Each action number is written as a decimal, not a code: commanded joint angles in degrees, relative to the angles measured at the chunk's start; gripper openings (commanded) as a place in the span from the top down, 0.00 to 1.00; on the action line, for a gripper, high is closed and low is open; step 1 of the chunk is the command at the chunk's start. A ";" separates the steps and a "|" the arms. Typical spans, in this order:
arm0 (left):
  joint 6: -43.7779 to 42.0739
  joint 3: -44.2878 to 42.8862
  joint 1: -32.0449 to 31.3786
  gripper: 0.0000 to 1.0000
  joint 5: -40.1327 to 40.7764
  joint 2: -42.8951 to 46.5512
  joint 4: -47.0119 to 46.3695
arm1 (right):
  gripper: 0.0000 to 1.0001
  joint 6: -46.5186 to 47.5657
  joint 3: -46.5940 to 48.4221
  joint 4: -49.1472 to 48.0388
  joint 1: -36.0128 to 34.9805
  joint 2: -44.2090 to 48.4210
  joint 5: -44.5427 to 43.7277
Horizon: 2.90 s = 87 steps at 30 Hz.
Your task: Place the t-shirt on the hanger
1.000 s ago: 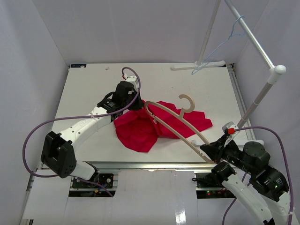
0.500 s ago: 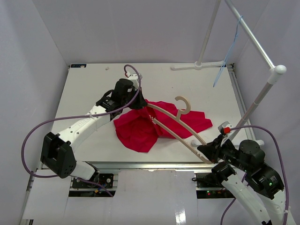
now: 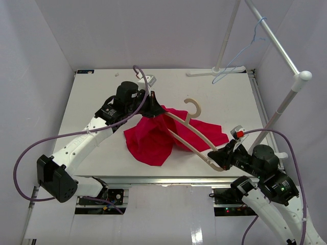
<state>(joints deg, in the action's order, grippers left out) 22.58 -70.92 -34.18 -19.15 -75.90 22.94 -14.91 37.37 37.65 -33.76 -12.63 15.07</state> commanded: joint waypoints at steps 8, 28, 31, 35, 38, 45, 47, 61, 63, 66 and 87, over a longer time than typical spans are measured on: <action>-0.56 -2.91 0.17 1.00 -21.24 3.77 -4.30 | 0.92 -5.28 -5.28 -28.63 0.10 -7.29 5.05; 4.68 -10.69 0.17 0.99 -28.33 2.06 -4.56 | 0.92 -5.34 -14.41 -48.55 0.02 -11.08 8.43; 2.18 -13.67 0.09 1.00 -23.10 2.23 -1.34 | 0.92 -4.50 -15.20 -49.26 0.00 -11.02 10.70; 0.05 -17.18 0.17 1.00 -18.50 1.00 3.18 | 0.92 -4.41 -17.22 -50.49 0.00 -7.78 11.25; 1.01 -17.52 0.17 1.00 -21.29 -0.33 4.01 | 0.92 -4.67 -18.18 -52.24 0.01 -5.97 11.40; 2.16 -16.75 -0.36 1.00 -28.45 -2.54 3.82 | 0.92 -6.32 -19.67 -60.38 -0.04 -9.69 12.35; 1.73 -15.99 -0.44 0.89 -28.79 -2.32 3.78 | 0.92 -6.86 -20.14 -62.69 -0.08 -10.46 12.17; -4.03 -24.08 -0.36 0.35 2.15 4.62 20.57 | 0.92 -7.18 -24.14 -61.96 -0.08 0.54 1.34; -3.76 -22.71 -0.44 0.37 5.76 5.70 21.76 | 0.92 -7.12 -24.82 -61.88 -0.17 3.21 0.72; -3.40 -18.80 -0.44 0.39 6.78 8.71 20.78 | 0.92 -6.63 -25.12 -61.28 -0.17 4.97 -0.05; 17.30 8.33 -0.36 0.30 13.18 18.43 -3.31 | 0.92 -8.82 -24.10 -59.54 -0.08 8.24 1.10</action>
<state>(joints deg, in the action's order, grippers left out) 34.51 -64.70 -34.61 -6.88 -57.06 28.12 -23.20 11.35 -16.23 -33.76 -5.72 16.14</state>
